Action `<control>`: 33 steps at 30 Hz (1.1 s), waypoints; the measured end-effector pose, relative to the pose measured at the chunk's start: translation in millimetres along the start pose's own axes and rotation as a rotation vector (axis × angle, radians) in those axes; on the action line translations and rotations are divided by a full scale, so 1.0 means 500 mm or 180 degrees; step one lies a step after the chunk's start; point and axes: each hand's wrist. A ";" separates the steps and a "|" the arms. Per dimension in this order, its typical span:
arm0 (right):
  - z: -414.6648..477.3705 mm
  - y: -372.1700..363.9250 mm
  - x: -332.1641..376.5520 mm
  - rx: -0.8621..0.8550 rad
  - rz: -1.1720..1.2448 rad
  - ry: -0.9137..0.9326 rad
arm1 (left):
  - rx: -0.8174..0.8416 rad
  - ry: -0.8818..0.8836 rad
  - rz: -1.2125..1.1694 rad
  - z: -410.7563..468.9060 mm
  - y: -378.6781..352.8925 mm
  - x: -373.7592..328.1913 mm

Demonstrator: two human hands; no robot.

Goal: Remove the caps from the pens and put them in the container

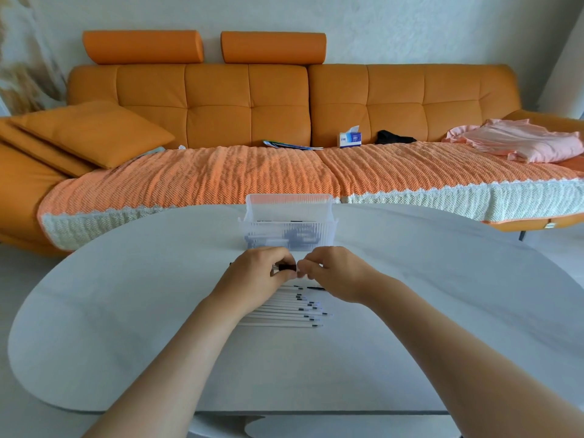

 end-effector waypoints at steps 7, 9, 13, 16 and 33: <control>0.003 0.001 0.000 -0.0300 -0.0297 0.0326 | 0.0003 0.0015 -0.0042 0.001 -0.003 0.002; 0.005 -0.002 -0.003 -0.0174 -0.0320 0.0266 | 0.0061 0.0055 -0.0048 0.000 -0.003 0.003; 0.005 -0.003 -0.005 -0.0035 -0.0393 0.0179 | 0.0115 0.0068 -0.0007 -0.001 -0.001 0.005; 0.003 0.003 -0.001 -0.0221 -0.0457 0.0192 | 0.0136 0.0079 -0.0029 0.002 0.000 0.002; -0.004 0.040 -0.032 -0.0225 -0.0919 -0.0009 | 0.0044 -0.0093 0.0412 0.000 0.010 0.009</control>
Point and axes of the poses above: each hand's wrist, its own z-axis towards the middle knuckle, its own y-axis out of the back of the hand, x = y × z, and after that the axes turned 14 degrees about -x, right-handed
